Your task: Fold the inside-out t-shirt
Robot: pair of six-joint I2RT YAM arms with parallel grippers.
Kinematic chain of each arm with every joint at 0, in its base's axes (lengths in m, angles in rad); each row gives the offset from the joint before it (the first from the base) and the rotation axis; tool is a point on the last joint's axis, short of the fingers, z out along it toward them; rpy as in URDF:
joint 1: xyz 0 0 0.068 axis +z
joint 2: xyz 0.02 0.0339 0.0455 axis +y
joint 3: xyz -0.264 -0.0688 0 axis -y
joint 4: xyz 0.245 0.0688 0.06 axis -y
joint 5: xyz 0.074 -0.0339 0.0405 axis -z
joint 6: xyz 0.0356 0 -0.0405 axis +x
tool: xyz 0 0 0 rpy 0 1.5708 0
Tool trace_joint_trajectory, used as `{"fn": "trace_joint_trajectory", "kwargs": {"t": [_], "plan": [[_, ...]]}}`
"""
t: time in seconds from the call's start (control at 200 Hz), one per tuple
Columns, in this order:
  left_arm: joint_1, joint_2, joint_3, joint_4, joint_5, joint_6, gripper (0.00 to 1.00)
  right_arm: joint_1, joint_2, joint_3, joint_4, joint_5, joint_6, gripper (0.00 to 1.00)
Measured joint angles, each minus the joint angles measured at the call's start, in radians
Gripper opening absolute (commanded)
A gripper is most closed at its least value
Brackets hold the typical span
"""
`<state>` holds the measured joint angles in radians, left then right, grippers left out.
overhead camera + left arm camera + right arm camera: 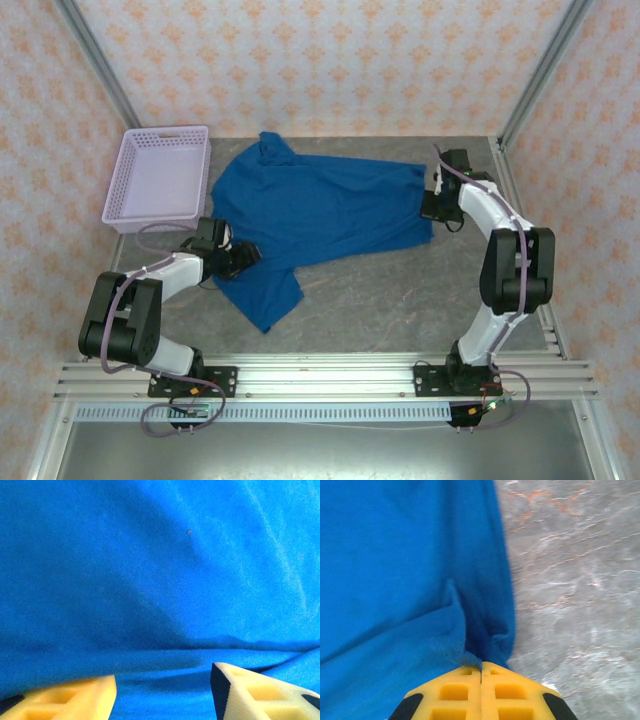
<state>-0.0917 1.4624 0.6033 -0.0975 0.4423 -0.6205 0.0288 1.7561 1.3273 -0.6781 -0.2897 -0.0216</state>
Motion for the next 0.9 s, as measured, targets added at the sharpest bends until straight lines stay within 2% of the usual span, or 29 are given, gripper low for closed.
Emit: {"fn": "trace_joint_trajectory", "kwargs": {"t": [0.095, 0.17, 0.32, 0.475, 0.721, 0.901], "plan": [[0.0, 0.0, 0.0, 0.0, 0.0, 0.0, 0.57, 0.003, -0.087, -0.105, 0.027, -0.1, 0.047, 0.0], [0.0, 0.0, 0.0, 0.0, 0.0, 0.0, 0.57, 0.005, -0.171, -0.223, 0.028, -0.131, 0.095, 0.0], [0.0, 0.0, 0.0, -0.001, 0.0, 0.0, 0.57, 0.003, -0.319, -0.412, 0.003, -0.113, 0.186, 0.0], [0.0, 0.004, 0.003, -0.003, 0.0, 0.0, 0.57, -0.022, -0.349, -0.457, -0.006, -0.08, 0.221, 0.04], [0.0, 0.013, 0.011, -0.002, 0.0, 0.0, 0.57, -0.054, -0.289, -0.458, 0.051, -0.077, 0.24, 0.28], [0.0, 0.013, 0.011, -0.002, 0.0, 0.0, 0.57, -0.054, -0.27, -0.458, 0.08, -0.077, 0.241, 0.38]]}}
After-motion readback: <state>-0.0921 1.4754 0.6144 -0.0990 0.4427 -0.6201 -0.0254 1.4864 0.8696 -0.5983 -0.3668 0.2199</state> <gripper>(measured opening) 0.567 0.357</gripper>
